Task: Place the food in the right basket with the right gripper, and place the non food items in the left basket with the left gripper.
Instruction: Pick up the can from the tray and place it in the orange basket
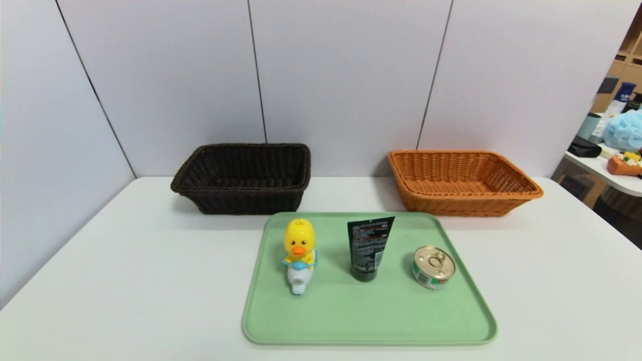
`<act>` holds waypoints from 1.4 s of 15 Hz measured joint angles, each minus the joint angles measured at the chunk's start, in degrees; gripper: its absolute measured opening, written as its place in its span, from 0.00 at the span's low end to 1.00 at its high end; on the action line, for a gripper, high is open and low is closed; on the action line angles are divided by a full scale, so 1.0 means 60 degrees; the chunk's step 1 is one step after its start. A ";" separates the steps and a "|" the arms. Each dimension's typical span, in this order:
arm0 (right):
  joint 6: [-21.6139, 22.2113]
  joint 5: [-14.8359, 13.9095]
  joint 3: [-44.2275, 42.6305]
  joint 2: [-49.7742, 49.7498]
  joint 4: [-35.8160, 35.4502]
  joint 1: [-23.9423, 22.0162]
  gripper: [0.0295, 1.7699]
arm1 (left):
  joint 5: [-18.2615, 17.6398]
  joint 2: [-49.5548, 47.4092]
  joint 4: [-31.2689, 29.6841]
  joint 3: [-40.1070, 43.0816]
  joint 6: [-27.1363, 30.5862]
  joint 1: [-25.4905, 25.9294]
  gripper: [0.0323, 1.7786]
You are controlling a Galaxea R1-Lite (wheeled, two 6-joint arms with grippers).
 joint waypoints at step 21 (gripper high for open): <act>-0.0526 0.1619 -0.4259 0.2493 0.1621 0.0018 0.96 | -0.1170 0.2456 0.0453 -0.3895 0.0577 -0.0012 0.95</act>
